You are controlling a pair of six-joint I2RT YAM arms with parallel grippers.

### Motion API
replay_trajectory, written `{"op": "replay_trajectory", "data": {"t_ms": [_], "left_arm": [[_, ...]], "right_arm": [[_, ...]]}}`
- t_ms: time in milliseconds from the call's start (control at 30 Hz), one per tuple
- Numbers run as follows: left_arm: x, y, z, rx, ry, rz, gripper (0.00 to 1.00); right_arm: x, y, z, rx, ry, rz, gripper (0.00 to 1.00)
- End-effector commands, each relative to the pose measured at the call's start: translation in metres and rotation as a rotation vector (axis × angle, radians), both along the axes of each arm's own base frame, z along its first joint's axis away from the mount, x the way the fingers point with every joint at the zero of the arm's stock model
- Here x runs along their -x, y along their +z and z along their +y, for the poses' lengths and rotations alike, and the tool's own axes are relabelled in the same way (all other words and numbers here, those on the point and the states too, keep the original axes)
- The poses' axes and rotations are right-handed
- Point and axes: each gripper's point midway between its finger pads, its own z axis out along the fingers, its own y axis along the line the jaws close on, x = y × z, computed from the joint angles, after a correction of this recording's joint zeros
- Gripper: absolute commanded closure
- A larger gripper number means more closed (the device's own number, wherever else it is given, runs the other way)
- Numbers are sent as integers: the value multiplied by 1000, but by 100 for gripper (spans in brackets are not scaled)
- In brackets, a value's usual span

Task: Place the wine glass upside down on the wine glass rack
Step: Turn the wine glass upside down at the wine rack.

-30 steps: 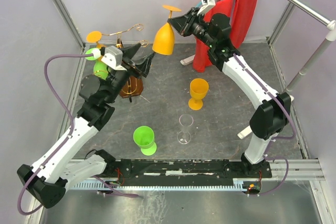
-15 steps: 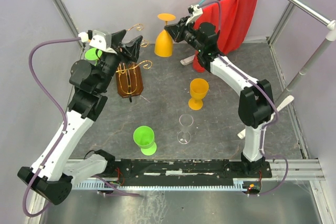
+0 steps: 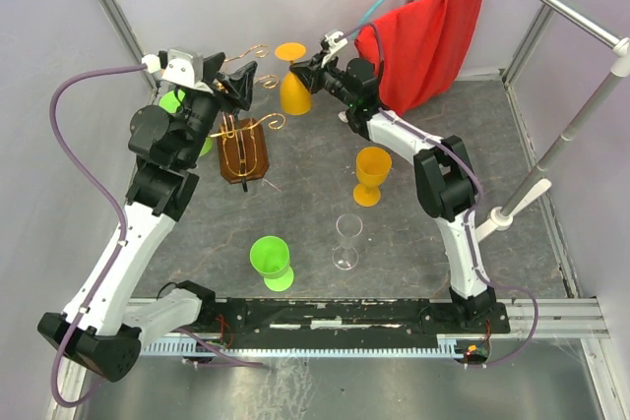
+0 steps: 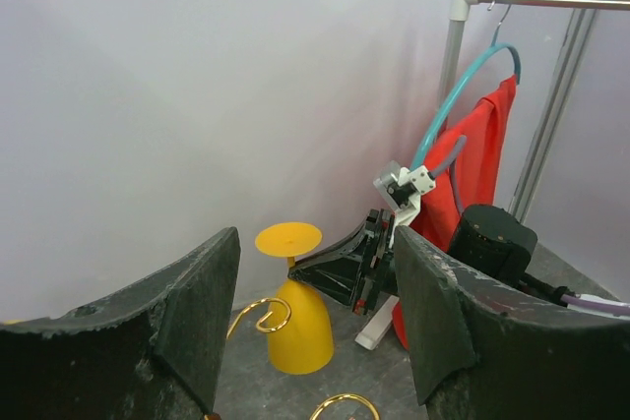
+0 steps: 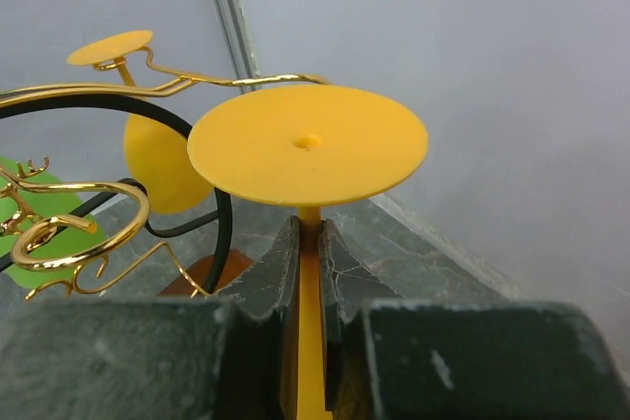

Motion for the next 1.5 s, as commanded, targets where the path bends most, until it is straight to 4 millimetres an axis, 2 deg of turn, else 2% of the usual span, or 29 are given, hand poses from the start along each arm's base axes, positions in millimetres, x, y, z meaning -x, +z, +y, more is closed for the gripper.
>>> {"op": "replay_trajectory", "data": {"t_ms": [0, 133, 600, 833, 1067, 1167, 1467], "left_arm": [[2, 23, 12, -7, 33, -60, 29], [-2, 20, 19, -14, 52, -51, 29], [-16, 18, 34, -15, 78, -45, 29], [-21, 14, 35, -4, 71, -38, 29], [-23, 14, 36, -3, 73, -38, 29], [-24, 13, 37, -4, 77, -35, 29], [-28, 9, 41, 17, 88, -38, 29]], "right_arm": [[6, 59, 14, -76, 71, -229, 99], [4, 61, 22, -99, 107, -266, 99], [5, 30, 53, -15, 203, -281, 99], [5, 29, 65, -23, 226, -297, 99], [-2, 23, 69, -24, 210, -291, 99], [-9, 9, 72, -22, 198, -275, 99], [-20, 7, 78, -27, 156, -289, 99]]}}
